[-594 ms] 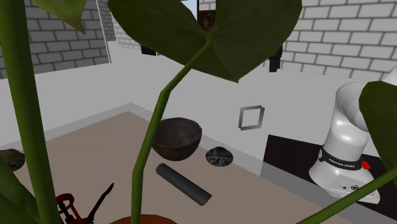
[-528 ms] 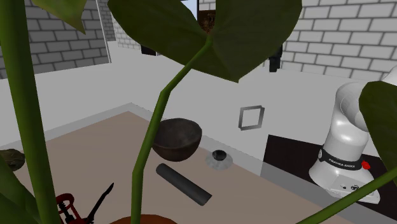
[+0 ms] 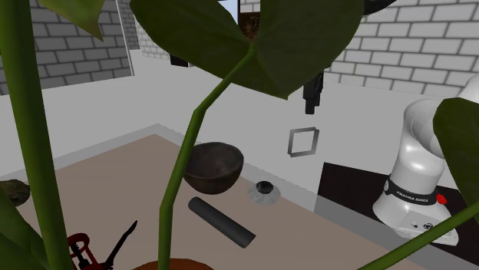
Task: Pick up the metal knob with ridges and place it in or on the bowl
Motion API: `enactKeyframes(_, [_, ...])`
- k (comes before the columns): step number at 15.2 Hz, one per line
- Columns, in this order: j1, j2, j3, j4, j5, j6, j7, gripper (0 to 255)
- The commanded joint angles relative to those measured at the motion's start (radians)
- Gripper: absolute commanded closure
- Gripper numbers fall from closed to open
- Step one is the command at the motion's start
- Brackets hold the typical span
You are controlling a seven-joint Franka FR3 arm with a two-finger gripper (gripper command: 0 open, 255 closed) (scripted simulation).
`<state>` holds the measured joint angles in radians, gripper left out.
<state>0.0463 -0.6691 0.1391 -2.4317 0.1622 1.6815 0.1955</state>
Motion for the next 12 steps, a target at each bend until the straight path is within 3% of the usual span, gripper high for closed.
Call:
enactKeyframes(1, [0.011,0.038,0.037,-0.021,0.013,0.075,0.025,0])
enactKeyframes(7, [0.033,0.191,0.141,-0.041,0.022,0.286,0.098,0])
enactKeyframes(12, [0.037,0.356,0.227,-0.018,-0.013,0.453,0.18,0])
